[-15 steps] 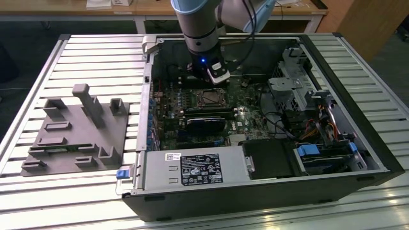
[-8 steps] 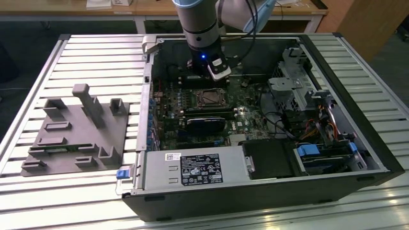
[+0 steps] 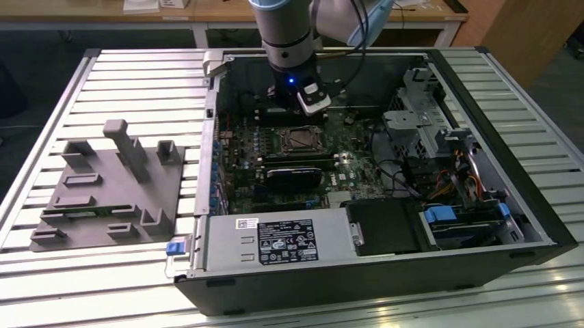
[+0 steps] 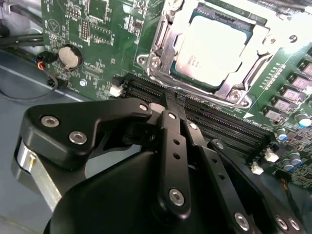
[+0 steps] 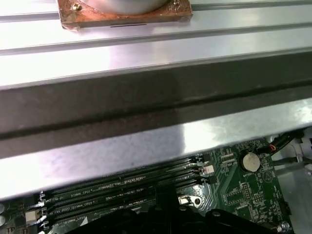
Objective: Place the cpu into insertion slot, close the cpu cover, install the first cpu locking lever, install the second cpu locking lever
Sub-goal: 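Install the first cpu locking lever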
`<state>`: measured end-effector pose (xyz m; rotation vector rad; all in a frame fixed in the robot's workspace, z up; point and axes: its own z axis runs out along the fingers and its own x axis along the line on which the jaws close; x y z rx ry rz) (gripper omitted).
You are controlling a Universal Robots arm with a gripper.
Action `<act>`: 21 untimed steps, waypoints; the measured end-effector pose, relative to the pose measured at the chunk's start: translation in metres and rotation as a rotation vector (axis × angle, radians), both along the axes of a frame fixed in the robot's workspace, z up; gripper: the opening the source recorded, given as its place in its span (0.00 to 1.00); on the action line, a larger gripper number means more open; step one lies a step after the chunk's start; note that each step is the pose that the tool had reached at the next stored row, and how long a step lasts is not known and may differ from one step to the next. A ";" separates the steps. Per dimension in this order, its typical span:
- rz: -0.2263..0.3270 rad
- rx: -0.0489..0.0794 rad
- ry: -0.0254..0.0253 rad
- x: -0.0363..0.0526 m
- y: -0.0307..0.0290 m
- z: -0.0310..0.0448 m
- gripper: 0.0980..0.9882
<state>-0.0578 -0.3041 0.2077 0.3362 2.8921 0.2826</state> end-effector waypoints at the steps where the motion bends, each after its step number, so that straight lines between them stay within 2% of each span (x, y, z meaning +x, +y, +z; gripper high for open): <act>1: -0.001 -0.004 0.0034 0.0005 0.0000 -0.0001 0.01; 3: -0.003 -0.013 0.0106 0.0015 -0.0001 -0.0001 0.01; 5: -0.005 -0.022 0.0211 0.0024 -0.0002 -0.0002 0.01; 12: -0.011 -0.053 0.0676 0.0056 -0.0004 -0.0004 0.01; 13: -0.012 -0.057 0.0708 0.0058 -0.0005 -0.0004 0.01; 19: -0.012 -0.060 0.0711 0.0058 -0.0015 -0.0004 0.01; 21: -0.014 -0.066 0.0710 0.0058 -0.0029 -0.0005 0.01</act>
